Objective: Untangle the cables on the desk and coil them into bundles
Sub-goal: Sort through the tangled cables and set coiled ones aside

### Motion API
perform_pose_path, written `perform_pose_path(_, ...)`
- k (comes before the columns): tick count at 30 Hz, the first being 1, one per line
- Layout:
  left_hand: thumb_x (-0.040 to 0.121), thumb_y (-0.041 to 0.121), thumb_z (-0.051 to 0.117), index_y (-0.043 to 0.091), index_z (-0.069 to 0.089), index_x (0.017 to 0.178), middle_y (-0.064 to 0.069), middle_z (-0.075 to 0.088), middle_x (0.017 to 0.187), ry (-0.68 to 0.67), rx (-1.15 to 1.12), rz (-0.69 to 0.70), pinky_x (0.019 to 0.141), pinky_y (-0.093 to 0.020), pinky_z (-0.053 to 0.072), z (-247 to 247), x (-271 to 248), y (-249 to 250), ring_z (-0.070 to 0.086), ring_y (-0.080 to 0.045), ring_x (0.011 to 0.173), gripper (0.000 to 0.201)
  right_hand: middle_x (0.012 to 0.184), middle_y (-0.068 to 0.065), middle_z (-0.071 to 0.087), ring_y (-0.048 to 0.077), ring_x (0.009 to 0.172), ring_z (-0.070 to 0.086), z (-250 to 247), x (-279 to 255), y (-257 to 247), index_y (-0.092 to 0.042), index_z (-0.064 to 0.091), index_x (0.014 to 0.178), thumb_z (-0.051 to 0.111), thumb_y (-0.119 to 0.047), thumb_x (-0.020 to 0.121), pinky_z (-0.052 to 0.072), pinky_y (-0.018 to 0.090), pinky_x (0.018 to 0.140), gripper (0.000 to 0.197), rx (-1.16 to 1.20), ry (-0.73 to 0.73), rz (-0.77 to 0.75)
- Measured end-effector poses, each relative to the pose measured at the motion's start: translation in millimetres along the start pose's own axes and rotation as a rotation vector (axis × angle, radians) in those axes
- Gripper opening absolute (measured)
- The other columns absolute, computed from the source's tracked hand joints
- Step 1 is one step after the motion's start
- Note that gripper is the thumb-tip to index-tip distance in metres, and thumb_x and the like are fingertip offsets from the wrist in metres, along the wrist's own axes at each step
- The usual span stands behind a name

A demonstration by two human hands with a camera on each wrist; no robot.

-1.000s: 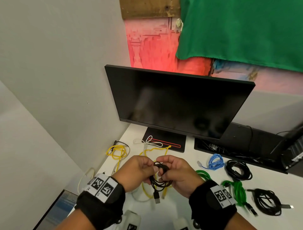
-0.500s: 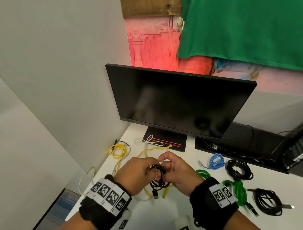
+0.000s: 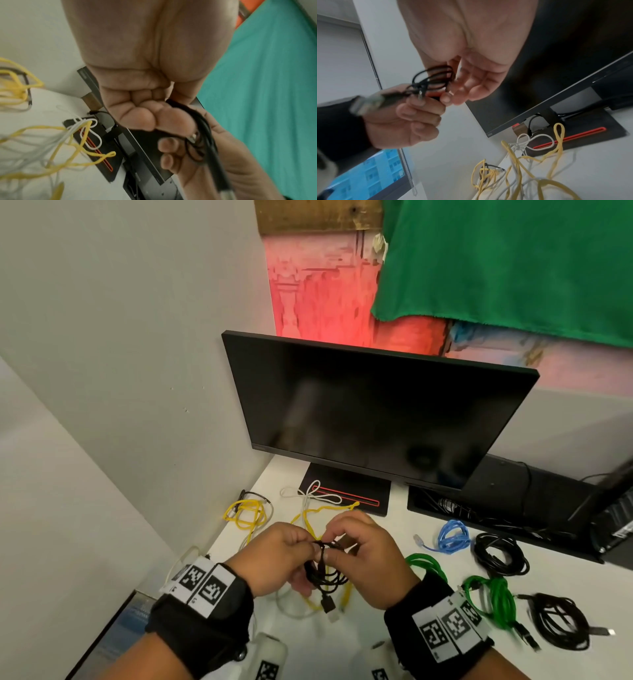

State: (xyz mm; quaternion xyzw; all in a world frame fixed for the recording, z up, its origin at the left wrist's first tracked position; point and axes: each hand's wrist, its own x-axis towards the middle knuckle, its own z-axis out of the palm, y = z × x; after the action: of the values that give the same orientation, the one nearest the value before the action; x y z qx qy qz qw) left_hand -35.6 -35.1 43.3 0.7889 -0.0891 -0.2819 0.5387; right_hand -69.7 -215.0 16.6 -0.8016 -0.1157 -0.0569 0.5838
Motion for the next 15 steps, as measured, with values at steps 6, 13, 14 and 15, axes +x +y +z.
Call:
perform_pose_path(6,0.095,0.013,0.058,0.011,0.065,0.085,-0.006,0.073,0.071,0.089,-0.093,0.096,0.062,-0.030,0.053,18,1,-2,0.072,-0.025,0.063,0.012,0.079,0.015,0.071,0.024,0.066,0.067,5,11,6,-0.007,0.070,0.080,0.063,-0.009,0.094,0.056,0.040,0.070,0.016,0.336,0.196,0.308)
perform_pose_path(13,0.090,0.020,0.062,0.022,0.064,0.086,0.001,0.073,0.076,0.126,0.226,0.237,0.068,-0.031,0.055,22,1,-9,0.070,-0.009,0.066,0.005,0.077,0.016,0.071,0.029,0.060,0.068,8,7,20,-0.021,0.055,0.106,0.072,-0.014,0.090,0.059,0.041,0.063,0.024,0.579,0.302,0.522)
perform_pose_path(14,0.090,0.019,0.062,0.018,0.064,0.088,-0.004,0.074,0.080,0.096,0.187,0.224,0.071,-0.034,0.057,22,1,-9,0.071,-0.013,0.067,0.003,0.073,0.011,0.069,0.027,0.058,0.068,6,6,20,-0.027,0.058,0.099,0.070,-0.014,0.091,0.058,0.039,0.059,0.019,0.492,0.279,0.474)
perform_pose_path(15,0.090,0.017,0.062,0.016,0.064,0.089,-0.007,0.073,0.081,0.075,0.154,0.214,0.072,-0.036,0.057,21,1,-9,0.071,-0.016,0.068,0.002,0.072,0.006,0.067,0.022,0.057,0.068,4,4,21,-0.030,0.062,0.090,0.068,-0.013,0.092,0.057,0.036,0.055,0.018,0.387,0.252,0.421)
